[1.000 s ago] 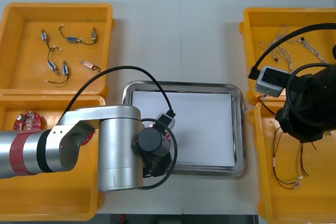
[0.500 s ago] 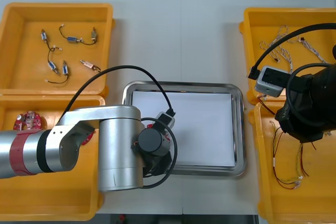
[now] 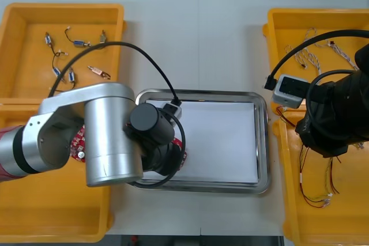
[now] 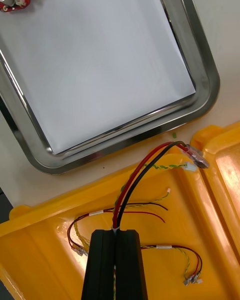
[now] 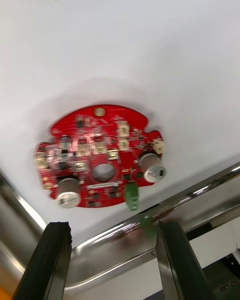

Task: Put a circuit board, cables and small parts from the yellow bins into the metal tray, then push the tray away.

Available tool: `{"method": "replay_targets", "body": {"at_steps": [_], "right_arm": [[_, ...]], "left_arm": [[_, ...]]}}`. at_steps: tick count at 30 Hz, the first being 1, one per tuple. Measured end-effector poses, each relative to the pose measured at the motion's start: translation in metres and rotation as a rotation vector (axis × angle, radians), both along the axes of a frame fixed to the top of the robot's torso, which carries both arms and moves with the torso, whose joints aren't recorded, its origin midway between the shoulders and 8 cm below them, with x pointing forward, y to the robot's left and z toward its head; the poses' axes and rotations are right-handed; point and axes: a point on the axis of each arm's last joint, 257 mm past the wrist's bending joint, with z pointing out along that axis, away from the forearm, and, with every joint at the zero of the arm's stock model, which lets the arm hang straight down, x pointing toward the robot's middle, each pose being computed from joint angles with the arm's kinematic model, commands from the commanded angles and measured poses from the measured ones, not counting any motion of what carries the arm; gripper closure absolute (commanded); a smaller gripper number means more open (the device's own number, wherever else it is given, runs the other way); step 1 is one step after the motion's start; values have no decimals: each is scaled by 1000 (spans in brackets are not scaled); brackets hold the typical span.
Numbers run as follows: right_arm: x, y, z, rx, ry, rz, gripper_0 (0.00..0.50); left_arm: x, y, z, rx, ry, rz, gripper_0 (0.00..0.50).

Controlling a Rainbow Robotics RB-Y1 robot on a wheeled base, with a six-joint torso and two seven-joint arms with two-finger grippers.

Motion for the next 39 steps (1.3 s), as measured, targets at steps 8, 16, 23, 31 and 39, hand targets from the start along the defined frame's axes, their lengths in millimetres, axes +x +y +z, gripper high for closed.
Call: {"method": "replay_targets", "body": {"at_steps": [8, 16, 23, 31, 39], "right_arm": [[2, 25, -6, -42, -13, 81, 500], [4, 73, -17, -12, -16, 159, 500], [15, 105, -36, -3, -31, 191, 500], [22, 122, -54, -70, -94, 238, 500], [31, 127, -85, -178, -125, 424, 500]], "left_arm": [[9, 45, 39, -3, -3, 127, 0], [21, 95, 78, -32, 15, 280, 0], [30, 130, 102, -70, 1, 404, 0], [37, 170, 117, -125, -20, 527, 0], [41, 201, 126, -70, -57, 453, 0]]}}
